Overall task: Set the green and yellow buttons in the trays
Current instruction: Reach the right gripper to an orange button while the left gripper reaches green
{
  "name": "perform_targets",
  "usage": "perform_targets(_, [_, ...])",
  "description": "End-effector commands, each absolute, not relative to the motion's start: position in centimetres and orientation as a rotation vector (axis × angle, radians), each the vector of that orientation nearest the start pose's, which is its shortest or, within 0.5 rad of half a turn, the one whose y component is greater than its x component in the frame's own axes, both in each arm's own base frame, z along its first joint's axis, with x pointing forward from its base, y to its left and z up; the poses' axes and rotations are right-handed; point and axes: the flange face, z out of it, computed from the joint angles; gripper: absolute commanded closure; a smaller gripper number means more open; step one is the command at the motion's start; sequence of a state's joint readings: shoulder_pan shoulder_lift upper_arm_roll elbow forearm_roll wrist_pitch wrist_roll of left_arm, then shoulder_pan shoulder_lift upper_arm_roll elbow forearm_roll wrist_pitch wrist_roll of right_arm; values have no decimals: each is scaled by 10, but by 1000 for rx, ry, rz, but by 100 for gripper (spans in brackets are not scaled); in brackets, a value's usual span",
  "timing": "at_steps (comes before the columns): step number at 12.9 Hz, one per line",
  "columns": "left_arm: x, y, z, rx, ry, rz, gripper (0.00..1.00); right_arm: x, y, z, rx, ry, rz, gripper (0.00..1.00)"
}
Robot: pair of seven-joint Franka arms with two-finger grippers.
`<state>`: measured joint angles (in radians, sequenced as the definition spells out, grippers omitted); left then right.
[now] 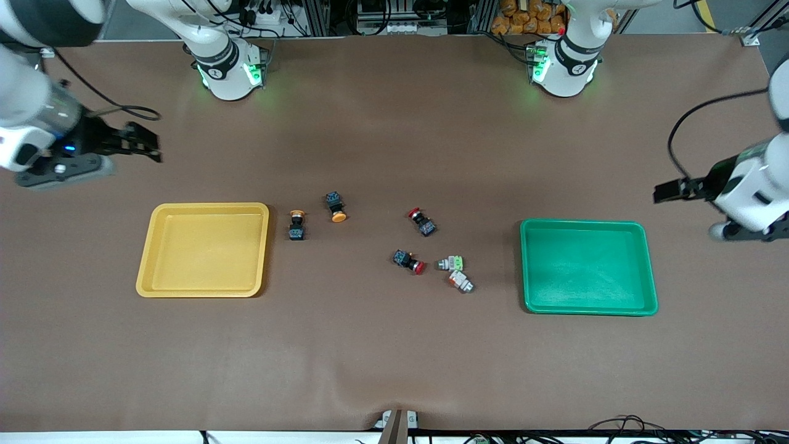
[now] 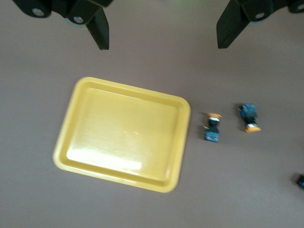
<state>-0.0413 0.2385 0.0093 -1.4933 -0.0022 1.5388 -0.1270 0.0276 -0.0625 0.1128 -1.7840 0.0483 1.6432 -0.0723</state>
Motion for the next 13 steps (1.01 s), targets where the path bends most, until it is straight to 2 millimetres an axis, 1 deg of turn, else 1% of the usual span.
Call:
perform_targets(1, [632,-61,500,-3108,-315,295,0,522,147,546,-3095,-237,143,0])
perform_targets(2, [638,-78,491,-3096,-386,271,0,523,159,538,-3095,-238,162,0])
perform_targets(3, [644,-93,480,-3081,-460,258,0,526,164,527,-3094,-246,186,0])
perform_targets(5, [650,-126,455,-3056,-556,243,0,536,169,503,-3092,-251,224,0])
perform_targets(6, [651,-147,440,-3035,-603,247,0,542,171,483,-3088,-250,258,0])
perform_targets(7, [651,-165,426,-3016,-645,249,0,543,179,463,-3072,-257,275,0])
perform_targets(8, [650,-181,411,-2994,-692,261,0,545,185,438,-3068,-268,273,0])
perform_targets(9, [647,-199,400,-2970,-726,277,0,546,190,412,-3067,-270,262,0])
perform_targets(10, [643,-219,384,-2943,-742,290,0,549,199,387,-3064,-287,256,0])
perform_targets(11, [640,-238,367,-2925,-760,284,0,552,208,366,-3061,-303,264,0])
perform_targets(12, [639,-255,354,-2907,-813,256,0,557,212,346,-3057,-304,256,0])
perform_targets(13, [641,-264,342,-2895,-886,223,0,558,217,330,-3055,-313,252,0])
